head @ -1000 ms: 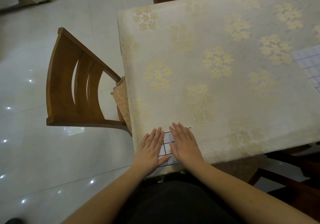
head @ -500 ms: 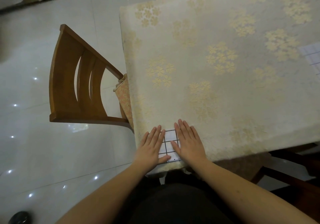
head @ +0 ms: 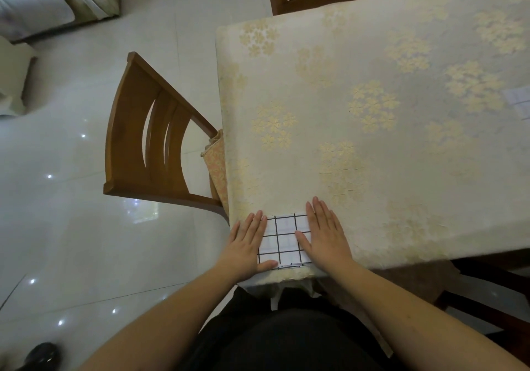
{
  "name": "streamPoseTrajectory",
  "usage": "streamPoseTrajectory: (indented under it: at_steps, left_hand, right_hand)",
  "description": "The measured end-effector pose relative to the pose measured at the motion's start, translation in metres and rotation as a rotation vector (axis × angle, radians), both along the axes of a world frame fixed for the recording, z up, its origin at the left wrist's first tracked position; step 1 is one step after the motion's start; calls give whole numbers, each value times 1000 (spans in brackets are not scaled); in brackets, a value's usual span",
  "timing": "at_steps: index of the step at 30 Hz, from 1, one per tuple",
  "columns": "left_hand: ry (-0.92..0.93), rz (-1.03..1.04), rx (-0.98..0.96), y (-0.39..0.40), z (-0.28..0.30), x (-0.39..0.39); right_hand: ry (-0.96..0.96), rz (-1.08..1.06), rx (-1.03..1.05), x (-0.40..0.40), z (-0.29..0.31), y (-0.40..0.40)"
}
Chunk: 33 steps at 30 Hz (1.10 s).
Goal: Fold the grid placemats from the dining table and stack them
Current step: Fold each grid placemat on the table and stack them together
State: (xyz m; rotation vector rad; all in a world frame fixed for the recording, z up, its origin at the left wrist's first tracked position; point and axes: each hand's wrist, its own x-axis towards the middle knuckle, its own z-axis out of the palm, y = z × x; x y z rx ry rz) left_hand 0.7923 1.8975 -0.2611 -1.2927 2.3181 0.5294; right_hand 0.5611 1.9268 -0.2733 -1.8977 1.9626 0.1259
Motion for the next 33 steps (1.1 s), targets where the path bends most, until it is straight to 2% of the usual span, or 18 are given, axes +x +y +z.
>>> streamPoseTrajectory:
  at_steps: [4,8,11,14,17,23,33]
  left_hand:
    - [17,15,79,-14,29,-5]
    - [137,155,-20,-21,66,-3]
    - [233,313,-66,-15,90,9]
    - [217,347,-170,-6,109,36]
    - [153,366,-199,2,126,70]
    - [32,425,-230,32,141,157]
    - [64,477,-241,80,141,341]
  right_hand:
    - [-8,61,91,-8,25,-15]
    - [60,129,98,3,68,-36]
    - [-87,112,94,29,100,-43]
    - [-149,191,30,66,128,-38]
    - [-166,240,-1,104,152,-31]
    - [-72,371,-68,195,176,-16]
    - [-46,444,-34,382,175,18]
